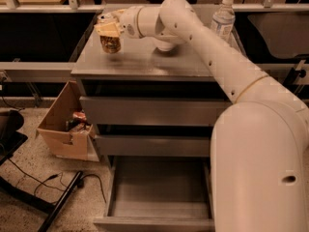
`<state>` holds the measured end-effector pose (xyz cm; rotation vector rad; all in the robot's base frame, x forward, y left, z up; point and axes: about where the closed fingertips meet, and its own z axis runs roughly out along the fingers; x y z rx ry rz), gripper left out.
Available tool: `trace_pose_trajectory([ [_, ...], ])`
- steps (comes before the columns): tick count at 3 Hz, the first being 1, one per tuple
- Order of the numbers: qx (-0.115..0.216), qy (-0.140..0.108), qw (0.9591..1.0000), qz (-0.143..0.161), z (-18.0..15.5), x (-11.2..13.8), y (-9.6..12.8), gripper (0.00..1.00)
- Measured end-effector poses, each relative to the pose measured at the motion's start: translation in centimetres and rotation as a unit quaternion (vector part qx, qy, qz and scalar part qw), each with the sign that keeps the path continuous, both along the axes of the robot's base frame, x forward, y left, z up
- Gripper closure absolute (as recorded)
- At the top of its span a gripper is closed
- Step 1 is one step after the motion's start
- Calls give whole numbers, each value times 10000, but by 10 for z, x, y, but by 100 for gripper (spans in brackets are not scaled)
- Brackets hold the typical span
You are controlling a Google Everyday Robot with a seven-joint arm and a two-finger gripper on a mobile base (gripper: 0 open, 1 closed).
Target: Place orange can into bottom drawer
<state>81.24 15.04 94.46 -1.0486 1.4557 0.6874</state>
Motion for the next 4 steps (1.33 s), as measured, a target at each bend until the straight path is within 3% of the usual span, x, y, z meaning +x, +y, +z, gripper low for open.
trace_pose_trajectory([
  [1, 9, -387, 9991, 185, 40, -38, -41, 100],
  [2, -143, -728, 9972, -113, 68, -103, -105, 100],
  [3, -237, -529, 9981, -216, 22, -147, -138, 100],
  [4, -407, -30, 9985, -353, -58, -183, -173, 100],
])
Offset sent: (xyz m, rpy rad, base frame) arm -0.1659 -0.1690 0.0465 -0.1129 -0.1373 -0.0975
